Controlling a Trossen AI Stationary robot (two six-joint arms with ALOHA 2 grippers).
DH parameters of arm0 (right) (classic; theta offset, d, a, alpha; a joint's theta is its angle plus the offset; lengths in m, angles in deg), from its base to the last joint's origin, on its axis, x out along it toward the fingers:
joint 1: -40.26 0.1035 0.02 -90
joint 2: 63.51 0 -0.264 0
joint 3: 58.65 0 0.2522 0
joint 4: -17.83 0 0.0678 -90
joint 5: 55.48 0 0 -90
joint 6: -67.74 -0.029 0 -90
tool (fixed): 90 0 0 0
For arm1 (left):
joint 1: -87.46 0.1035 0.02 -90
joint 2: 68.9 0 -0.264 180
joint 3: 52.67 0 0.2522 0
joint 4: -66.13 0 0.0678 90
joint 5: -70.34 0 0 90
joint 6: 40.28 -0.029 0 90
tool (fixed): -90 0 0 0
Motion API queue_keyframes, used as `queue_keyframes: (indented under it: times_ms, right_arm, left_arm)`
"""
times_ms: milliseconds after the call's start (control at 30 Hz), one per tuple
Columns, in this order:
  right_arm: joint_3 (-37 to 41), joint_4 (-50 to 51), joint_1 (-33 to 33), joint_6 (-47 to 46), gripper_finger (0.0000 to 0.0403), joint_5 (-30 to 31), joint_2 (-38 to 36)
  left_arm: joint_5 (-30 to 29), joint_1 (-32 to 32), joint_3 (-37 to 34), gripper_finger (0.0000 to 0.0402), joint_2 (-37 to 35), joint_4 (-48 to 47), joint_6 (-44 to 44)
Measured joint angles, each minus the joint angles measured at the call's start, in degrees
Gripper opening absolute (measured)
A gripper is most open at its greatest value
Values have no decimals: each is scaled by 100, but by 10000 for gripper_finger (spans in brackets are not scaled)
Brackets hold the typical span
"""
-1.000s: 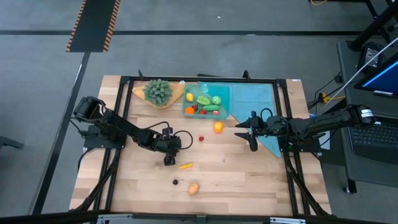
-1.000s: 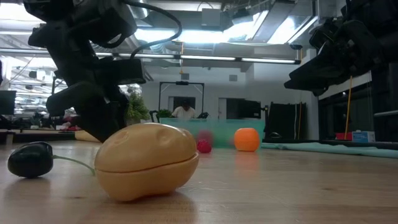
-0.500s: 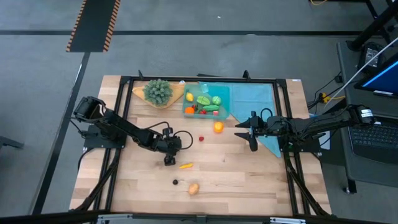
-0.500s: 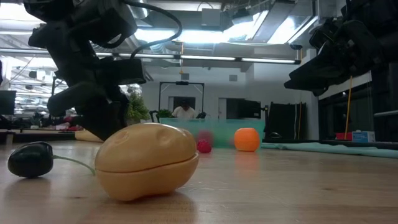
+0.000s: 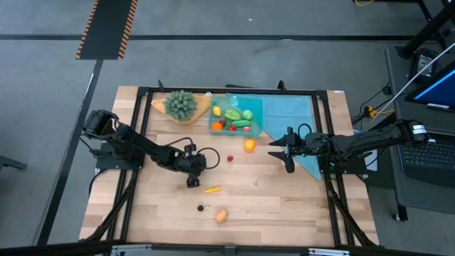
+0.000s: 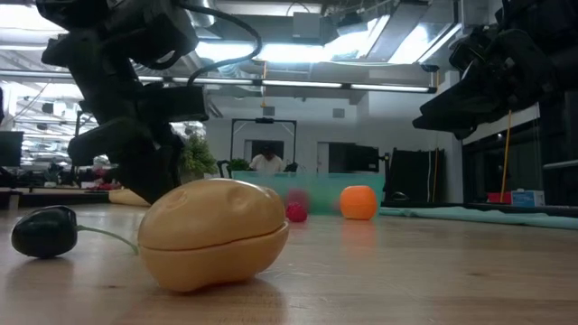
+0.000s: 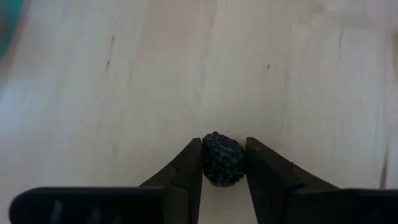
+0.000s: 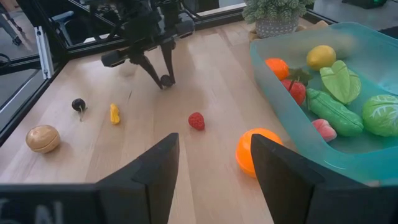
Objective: Pick and placing Produce into tupperware
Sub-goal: Put the blackberry into the blue bin
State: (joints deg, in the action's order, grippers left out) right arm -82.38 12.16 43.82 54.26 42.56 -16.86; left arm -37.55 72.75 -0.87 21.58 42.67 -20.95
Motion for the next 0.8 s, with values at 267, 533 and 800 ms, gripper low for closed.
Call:
queue_keyframes:
  times_ms: [267, 533, 800]
  right_arm:
    - [0, -3, 1, -1, 202, -1, 0]
    - [0, 3, 0, 0, 202, -1, 0]
    - [0, 12, 1, 3, 202, -1, 0]
  left_arm:
    - [39, 237, 6, 95, -766, -730, -42]
    - [-21, 533, 11, 94, -1749, -1479, -258]
    - [-101, 752, 13, 87, -2733, -1589, -820]
